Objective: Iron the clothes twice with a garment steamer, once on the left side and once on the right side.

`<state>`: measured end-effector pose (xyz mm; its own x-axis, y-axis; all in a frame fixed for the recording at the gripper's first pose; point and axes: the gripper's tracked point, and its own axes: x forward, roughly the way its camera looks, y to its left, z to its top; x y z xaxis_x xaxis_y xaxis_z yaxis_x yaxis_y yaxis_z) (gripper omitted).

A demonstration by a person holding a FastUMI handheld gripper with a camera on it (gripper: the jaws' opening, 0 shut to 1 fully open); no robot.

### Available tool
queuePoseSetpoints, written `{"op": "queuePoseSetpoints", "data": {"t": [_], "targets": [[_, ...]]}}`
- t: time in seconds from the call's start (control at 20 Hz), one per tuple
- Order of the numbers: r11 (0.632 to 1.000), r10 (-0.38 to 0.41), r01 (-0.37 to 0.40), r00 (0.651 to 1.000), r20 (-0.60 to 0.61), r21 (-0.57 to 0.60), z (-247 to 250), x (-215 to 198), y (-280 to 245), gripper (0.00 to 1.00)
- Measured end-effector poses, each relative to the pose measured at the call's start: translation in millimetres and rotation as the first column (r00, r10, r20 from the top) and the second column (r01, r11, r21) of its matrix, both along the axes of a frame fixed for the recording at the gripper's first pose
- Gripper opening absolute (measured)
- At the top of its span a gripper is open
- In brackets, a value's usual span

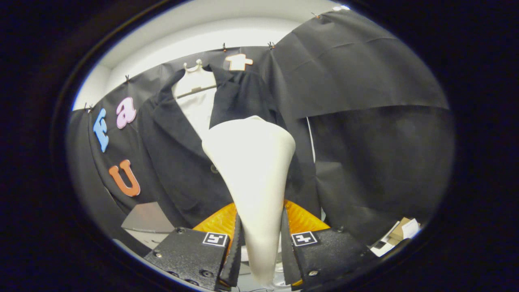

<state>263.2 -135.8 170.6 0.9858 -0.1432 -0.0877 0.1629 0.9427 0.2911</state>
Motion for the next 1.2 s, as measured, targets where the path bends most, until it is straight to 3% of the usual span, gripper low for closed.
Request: {"op": "queuePoseSetpoints", "data": {"t": [0.4,0.65,0.85,1.2], "targets": [[0.992,0.114,-0.105,0.982,0.148,-0.070,130,82,-18,0.44],[0.985,0.153,-0.136,0.971,0.183,-0.103,177,121,-14,0.44],[0.982,0.157,-0.136,0.974,0.161,-0.134,180,141,-9,0.44],[0.986,0.098,-0.084,0.991,0.094,-0.141,149,156,-14,0.44]]}}
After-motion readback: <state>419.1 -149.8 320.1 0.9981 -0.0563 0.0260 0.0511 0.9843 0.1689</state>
